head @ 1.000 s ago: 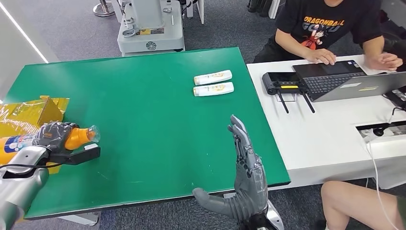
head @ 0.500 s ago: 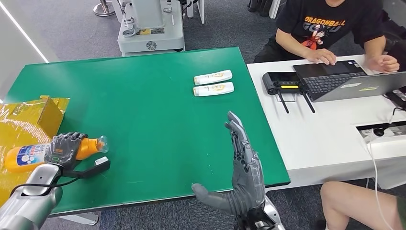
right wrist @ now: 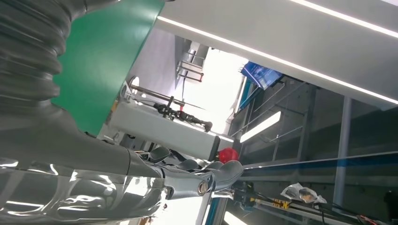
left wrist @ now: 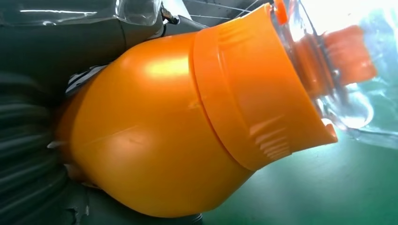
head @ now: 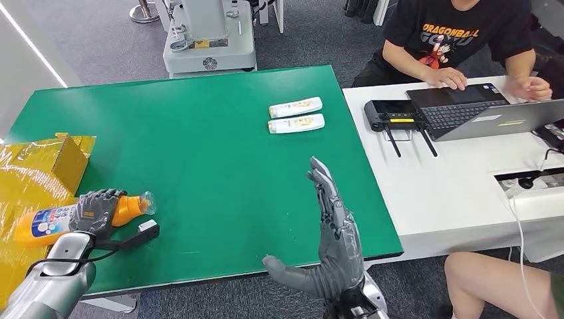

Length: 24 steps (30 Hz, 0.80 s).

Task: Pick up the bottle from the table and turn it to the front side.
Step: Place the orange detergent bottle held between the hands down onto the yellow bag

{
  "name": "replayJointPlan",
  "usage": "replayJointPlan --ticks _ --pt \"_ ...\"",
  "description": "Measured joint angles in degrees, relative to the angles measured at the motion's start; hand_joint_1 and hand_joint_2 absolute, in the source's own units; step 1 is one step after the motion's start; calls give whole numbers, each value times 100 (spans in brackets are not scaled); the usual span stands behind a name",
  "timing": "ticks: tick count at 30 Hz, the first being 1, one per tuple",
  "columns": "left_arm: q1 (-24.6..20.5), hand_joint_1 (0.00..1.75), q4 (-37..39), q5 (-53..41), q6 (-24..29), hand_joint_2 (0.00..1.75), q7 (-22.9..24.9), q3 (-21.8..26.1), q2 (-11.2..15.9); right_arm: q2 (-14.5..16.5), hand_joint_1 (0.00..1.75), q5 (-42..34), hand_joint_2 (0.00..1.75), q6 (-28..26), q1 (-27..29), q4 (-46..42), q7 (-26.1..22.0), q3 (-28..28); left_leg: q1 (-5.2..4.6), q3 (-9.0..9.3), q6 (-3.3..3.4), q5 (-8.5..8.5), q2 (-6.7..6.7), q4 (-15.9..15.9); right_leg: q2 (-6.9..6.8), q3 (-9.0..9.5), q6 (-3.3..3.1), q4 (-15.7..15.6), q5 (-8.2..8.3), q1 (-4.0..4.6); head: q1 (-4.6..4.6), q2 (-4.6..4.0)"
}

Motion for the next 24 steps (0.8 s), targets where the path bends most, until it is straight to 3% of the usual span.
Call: replayJointPlan --ticks 24 --pt "-4 175 191 -438 379 175 -147 587 -411 0 0 -155 175 -125 -270 324 -85 190 0 1 0 1 0 1 0 0 0 0 1 0 0 0"
